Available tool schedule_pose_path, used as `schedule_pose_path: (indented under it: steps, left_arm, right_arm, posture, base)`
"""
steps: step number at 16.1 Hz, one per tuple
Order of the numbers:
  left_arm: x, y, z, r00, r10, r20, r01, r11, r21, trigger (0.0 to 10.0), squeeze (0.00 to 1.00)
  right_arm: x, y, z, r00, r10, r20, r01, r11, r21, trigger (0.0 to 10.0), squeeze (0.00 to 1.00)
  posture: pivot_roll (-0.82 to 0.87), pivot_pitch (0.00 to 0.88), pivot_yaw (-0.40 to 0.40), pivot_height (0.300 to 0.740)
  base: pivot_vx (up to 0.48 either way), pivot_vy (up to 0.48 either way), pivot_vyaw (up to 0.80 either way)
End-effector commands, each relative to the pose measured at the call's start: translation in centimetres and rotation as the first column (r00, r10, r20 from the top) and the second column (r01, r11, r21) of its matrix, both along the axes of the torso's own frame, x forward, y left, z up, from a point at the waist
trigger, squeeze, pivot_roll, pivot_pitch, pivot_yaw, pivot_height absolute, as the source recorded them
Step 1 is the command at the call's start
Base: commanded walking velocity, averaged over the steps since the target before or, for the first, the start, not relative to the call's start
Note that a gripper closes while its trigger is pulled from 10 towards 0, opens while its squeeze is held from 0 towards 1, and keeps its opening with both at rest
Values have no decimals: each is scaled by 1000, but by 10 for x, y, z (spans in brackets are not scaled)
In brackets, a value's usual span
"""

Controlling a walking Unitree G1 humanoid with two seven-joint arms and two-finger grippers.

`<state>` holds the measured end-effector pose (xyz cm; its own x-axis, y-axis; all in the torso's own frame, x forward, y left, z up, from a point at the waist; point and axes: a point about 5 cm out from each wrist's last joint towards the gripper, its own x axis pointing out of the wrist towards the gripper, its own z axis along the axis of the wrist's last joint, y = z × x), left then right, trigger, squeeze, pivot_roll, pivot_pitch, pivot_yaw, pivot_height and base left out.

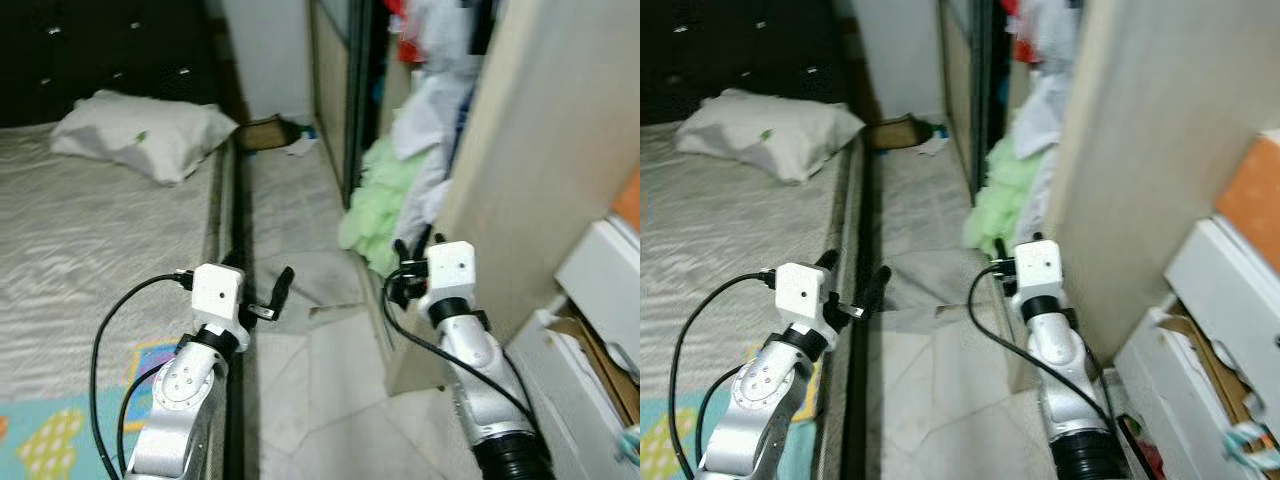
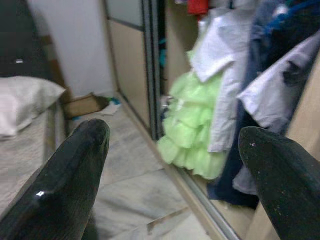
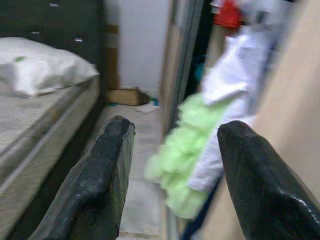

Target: Clean up the room

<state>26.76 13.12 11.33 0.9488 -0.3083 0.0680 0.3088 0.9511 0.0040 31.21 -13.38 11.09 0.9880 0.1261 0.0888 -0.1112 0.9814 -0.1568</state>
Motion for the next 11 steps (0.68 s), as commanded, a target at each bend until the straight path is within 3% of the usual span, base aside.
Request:
schedule_pose_path:
  steps: [1,3,11]
  left_arm:
    - [0,2,-2,1000,8,-11,-8,1000,13,10000,0]
    - [0,1,-2,1000,4,-10,-4,1000,17,10000,0]
    - [0,0,-2,1000,29,0,-29,999,33,10000,0]
  right_arm:
    - [1,1,3,1000,7,12,-7,1000,-16,10000,0]
    - [1,2,3,1000,11,17,-11,1000,-22,10000,0]
    - [1,3,4,1000,16,20,-16,1000,-23,10000,0]
  posture:
    - [-37,73,25,740]
    - [-37,69,25,740]
    - [-37,71,24,740]
  base:
    - [0,0,0]
    - [0,0,303]
    - [0,0,800]
